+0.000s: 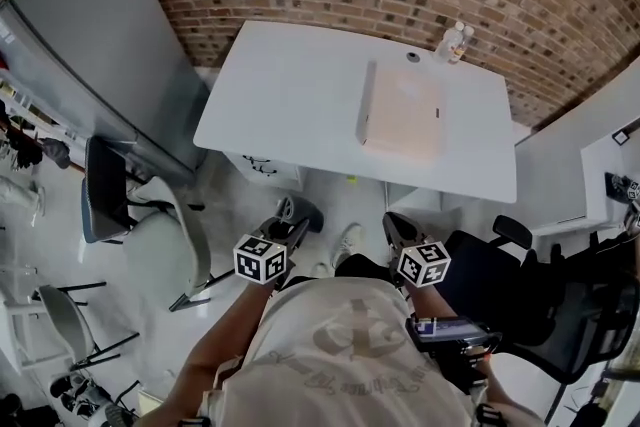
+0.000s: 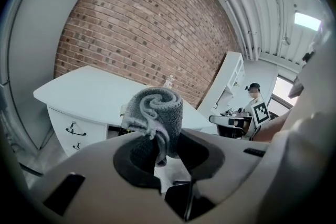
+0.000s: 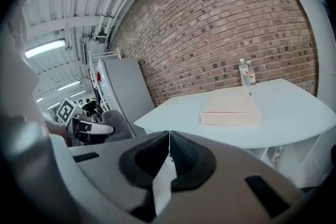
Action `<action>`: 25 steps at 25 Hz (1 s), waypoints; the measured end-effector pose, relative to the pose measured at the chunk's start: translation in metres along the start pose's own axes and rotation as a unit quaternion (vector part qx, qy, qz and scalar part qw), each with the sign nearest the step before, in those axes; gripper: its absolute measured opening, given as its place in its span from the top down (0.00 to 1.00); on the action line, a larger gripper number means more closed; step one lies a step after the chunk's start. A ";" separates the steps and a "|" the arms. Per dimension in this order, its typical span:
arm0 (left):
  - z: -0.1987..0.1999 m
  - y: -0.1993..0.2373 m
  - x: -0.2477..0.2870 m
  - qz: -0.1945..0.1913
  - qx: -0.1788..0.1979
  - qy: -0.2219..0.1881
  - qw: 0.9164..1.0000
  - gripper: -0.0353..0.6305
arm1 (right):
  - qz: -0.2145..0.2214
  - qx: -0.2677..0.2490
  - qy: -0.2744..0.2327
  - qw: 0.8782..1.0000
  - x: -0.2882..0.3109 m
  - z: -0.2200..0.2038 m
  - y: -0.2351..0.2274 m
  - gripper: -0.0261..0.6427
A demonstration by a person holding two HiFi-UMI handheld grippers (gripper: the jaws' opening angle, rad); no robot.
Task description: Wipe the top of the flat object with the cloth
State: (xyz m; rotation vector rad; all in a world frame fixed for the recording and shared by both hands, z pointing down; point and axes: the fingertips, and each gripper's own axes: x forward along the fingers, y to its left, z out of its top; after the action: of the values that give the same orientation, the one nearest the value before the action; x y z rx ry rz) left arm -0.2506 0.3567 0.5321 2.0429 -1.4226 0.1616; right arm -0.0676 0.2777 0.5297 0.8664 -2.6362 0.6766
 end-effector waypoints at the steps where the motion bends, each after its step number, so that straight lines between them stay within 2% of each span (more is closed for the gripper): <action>1: 0.001 0.000 0.006 -0.002 0.001 0.005 1.000 0.80 | -0.002 0.005 0.002 1.000 0.001 -0.002 -0.004 0.93; 8: 0.016 0.001 0.045 -0.018 0.011 0.032 0.999 0.80 | -0.019 0.035 0.013 0.999 0.019 0.000 -0.043 0.93; 20: 0.072 0.007 0.127 -0.022 0.043 0.063 0.997 0.80 | 0.007 0.039 -0.008 0.999 0.077 0.056 -0.108 0.93; 25: 0.099 0.000 0.162 -0.035 0.056 0.078 0.995 0.80 | 0.022 0.044 -0.019 0.999 0.091 0.075 -0.134 0.93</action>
State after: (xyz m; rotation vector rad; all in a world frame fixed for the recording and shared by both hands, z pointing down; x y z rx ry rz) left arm -0.2093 0.1714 0.5252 2.1170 -1.2703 0.3696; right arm -0.0650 0.1001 0.5483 0.8557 -2.6834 0.8002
